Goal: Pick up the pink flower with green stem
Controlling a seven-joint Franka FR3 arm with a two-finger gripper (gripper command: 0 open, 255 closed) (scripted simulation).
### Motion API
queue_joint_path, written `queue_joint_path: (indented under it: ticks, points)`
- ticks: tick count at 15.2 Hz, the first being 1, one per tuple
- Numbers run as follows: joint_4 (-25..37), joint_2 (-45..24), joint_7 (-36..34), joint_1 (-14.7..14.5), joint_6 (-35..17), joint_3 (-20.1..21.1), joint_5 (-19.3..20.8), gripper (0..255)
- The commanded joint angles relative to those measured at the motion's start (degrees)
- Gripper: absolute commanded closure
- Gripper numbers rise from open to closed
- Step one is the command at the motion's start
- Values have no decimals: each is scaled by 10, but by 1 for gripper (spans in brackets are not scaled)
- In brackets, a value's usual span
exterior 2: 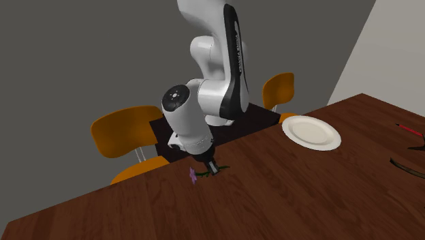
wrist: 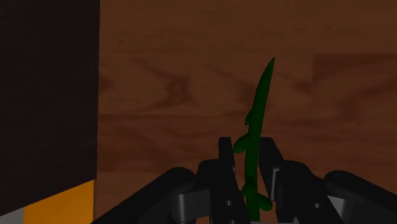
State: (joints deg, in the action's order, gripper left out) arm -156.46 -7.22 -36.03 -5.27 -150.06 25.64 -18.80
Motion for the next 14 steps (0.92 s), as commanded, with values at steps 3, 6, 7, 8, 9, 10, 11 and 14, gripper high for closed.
queue_joint_path:
  ticks: [3, 6, 7, 8, 9, 10, 11, 14]
  points:
    - [-8, 43, 7, 5, 42, 3, -15, 255]
    - [-8, 76, 10, 5, 74, 5, -24, 255]
    - [-8, 87, 11, 5, 85, 5, -27, 255]
    - [-8, 98, 11, 5, 96, 5, -29, 255]
    - [-8, 109, 12, 4, 106, 4, -32, 255]
    - [-7, 120, 12, 4, 117, 4, -34, 255]
    - [-7, 130, 12, 4, 128, 3, -35, 255]
    - [-5, 152, 12, 3, 151, 1, -38, 255]
